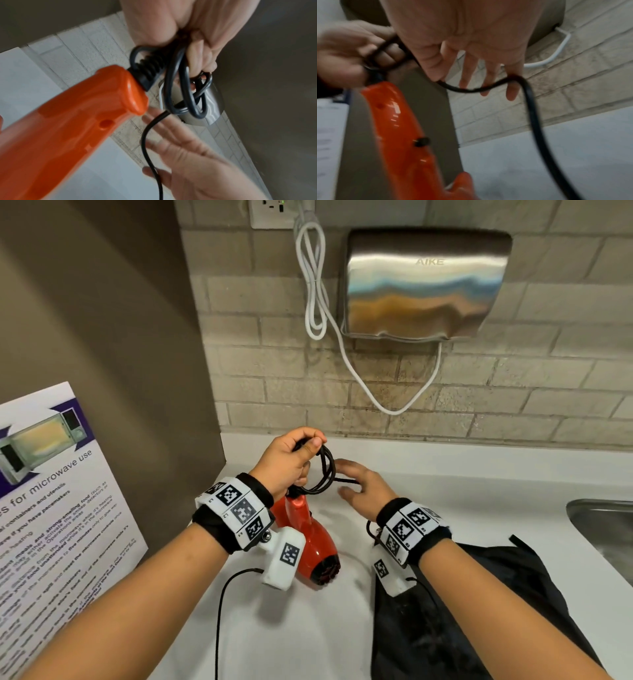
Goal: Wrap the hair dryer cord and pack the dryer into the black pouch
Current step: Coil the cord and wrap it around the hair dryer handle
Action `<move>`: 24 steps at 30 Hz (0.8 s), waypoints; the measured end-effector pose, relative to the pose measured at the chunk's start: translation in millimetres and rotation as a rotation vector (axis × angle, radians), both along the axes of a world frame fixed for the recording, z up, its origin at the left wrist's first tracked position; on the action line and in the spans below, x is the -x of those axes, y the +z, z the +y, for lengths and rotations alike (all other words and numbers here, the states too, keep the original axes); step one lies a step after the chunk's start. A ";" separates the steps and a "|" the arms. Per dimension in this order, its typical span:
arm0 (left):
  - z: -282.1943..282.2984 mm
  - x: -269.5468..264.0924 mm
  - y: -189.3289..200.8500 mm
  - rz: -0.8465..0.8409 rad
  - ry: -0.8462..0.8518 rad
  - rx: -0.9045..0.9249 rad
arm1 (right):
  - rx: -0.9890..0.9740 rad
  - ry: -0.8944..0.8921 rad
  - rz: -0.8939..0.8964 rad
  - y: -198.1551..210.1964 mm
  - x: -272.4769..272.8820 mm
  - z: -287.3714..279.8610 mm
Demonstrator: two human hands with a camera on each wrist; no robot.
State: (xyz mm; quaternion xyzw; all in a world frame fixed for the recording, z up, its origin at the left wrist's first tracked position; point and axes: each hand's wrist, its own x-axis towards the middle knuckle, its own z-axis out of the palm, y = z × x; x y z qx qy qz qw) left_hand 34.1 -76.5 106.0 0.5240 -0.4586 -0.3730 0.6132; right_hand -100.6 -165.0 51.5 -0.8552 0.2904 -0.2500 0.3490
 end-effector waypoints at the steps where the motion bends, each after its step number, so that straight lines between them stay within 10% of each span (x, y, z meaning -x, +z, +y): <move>1: -0.7 0.5 0.1 0.000 0.006 0.008 | 0.004 0.081 -0.025 2.9 -3.8 5.2; 8: 2.9 2.8 0.3 0.060 0.017 0.018 | -0.219 0.118 -0.167 13.3 -12.7 11.9; 24: 6.0 -6.0 5.9 -0.114 -0.090 -0.123 | 0.262 -0.156 -0.302 72.3 -2.6 2.9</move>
